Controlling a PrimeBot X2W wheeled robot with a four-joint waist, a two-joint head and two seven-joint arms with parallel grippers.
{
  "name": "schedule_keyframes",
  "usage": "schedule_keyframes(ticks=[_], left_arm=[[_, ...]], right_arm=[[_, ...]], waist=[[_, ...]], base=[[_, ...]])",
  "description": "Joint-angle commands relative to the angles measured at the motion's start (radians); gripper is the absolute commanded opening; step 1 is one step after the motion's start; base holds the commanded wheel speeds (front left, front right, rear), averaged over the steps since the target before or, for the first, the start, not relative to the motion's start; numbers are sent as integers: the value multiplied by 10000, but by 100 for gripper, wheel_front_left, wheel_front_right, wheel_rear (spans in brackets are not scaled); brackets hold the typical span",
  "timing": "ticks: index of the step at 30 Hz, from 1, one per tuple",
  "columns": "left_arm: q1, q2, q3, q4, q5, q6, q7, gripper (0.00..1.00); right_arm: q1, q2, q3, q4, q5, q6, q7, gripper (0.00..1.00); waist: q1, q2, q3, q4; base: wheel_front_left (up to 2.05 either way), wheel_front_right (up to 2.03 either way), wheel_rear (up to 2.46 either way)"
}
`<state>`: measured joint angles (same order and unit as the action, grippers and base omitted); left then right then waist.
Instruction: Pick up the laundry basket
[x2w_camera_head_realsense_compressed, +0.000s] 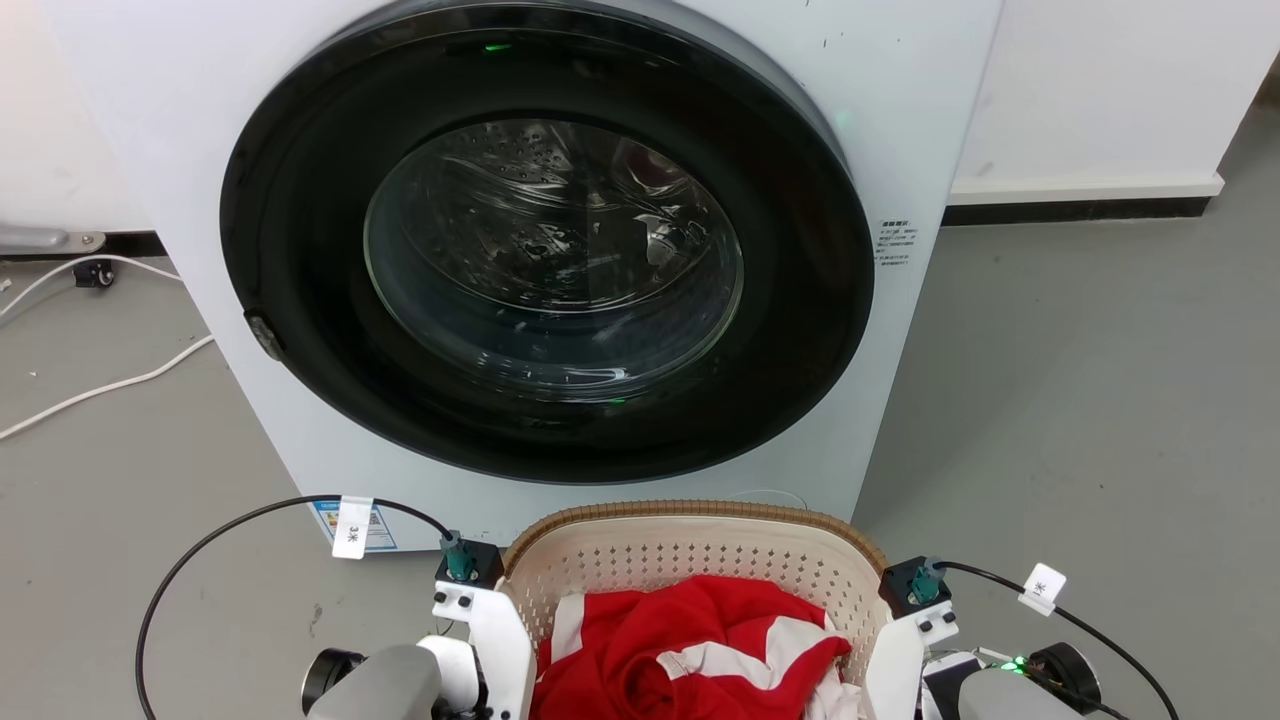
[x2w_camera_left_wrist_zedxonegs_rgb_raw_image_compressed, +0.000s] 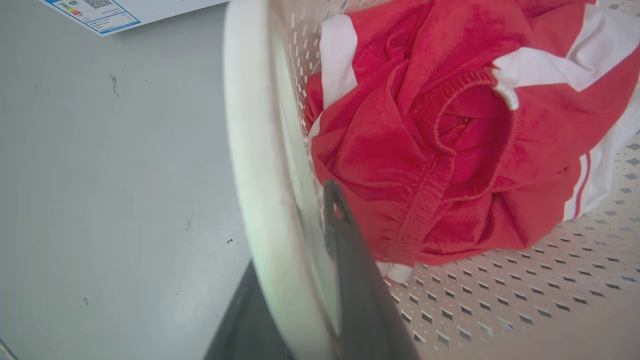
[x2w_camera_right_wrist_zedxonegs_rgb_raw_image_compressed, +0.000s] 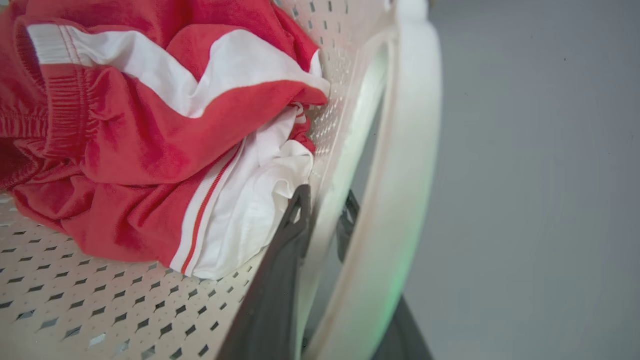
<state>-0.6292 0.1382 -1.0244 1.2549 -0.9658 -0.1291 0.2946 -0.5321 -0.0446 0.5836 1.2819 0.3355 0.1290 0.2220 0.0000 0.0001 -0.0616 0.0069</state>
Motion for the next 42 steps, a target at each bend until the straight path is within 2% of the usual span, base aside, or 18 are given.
schedule_keyframes(ticks=[1, 42], left_arm=[[-182, 149, -25, 21, -3, -11, -113, 0], [-274, 103, -550, 167, -636, -11, -89, 0]], right_arm=[[187, -105, 115, 81, -62, 32, 46, 0], [286, -181, -74, 85, -6, 32, 174, 0]], waist=[[0, -1, 7, -4], [0, -1, 94, 19]], base=[[0, 0, 0], [0, 0, 0]])
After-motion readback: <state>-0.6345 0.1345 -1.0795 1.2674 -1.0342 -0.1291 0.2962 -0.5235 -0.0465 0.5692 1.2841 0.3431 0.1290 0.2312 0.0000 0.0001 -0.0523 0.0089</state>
